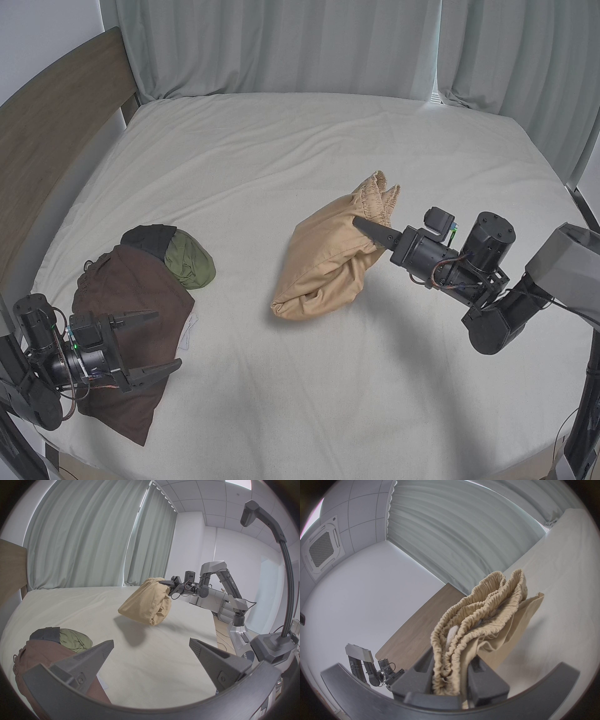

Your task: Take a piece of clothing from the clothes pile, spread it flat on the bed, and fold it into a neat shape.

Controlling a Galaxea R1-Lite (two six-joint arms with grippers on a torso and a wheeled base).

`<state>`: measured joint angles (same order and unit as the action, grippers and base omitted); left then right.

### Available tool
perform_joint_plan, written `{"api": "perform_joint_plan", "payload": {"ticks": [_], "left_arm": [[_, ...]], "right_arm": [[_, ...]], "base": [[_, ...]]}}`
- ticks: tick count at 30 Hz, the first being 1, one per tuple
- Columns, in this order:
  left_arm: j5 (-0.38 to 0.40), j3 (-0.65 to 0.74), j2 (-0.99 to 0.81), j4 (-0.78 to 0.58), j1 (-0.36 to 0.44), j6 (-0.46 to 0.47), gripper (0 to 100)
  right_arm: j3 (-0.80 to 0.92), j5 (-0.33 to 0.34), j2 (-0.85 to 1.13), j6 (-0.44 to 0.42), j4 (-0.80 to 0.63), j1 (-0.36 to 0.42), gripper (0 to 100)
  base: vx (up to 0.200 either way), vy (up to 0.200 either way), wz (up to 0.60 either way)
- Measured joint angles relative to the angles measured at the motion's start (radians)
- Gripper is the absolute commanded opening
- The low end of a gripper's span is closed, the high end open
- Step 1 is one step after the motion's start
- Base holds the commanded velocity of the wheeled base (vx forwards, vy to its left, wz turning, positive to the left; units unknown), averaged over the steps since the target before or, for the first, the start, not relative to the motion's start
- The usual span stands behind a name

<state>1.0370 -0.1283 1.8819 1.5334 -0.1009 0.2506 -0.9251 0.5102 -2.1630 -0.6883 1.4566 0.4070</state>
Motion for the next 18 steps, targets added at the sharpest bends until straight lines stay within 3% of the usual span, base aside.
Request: {"api": "perform_joint_plan", "payload": {"ticks": [18], "left_arm": [[0.000, 0.006, 0.001, 0.000, 0.000, 0.000, 100]], "right_arm": [[-0.287, 0.005, -0.131, -0.019, -0.165, -0.026, 0]], "base": [[0.000, 0.000, 0.00]]}}
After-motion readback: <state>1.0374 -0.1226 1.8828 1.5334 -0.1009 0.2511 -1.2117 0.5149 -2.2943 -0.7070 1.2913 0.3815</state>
